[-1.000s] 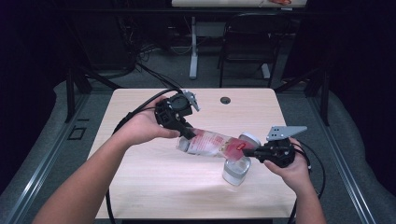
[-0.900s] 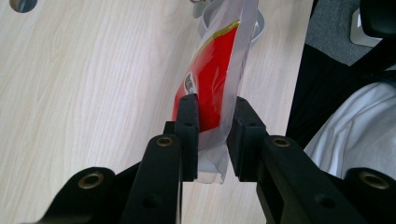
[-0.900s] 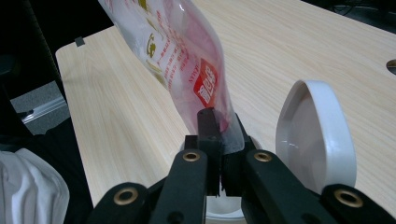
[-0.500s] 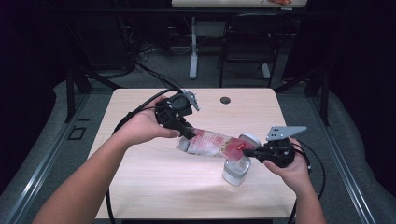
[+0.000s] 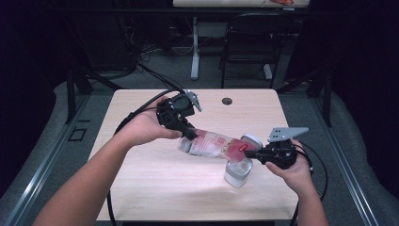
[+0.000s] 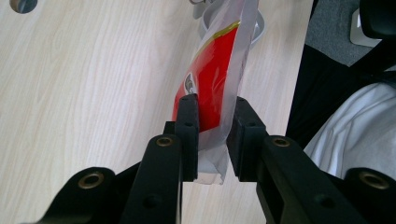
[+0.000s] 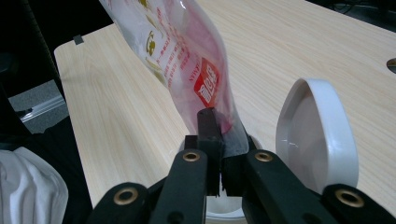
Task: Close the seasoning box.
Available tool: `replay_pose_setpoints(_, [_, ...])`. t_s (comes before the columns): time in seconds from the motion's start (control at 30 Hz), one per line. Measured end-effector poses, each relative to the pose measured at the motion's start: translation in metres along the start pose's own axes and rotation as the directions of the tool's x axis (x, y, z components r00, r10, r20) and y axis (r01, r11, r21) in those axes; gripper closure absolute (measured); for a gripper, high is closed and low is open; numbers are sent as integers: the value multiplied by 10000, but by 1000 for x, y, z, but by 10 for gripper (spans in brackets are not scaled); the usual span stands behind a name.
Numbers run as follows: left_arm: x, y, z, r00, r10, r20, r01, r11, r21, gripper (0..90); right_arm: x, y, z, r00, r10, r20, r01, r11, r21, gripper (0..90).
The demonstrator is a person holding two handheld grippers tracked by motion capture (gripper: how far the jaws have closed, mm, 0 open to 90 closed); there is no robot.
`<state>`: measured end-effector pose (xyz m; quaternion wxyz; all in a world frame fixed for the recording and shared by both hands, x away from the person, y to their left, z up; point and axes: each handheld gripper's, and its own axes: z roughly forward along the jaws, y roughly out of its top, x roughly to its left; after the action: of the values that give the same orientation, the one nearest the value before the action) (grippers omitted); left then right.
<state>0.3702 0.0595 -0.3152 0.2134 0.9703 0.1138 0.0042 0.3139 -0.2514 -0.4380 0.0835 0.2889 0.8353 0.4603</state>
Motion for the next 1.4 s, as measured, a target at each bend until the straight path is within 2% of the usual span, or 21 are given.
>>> replay_pose_setpoints(1.4, [1, 3, -1, 10000, 10, 1, -10, 10000, -51, 765, 0, 0, 1, 10000, -2, 20, 2, 10000, 54, 890])
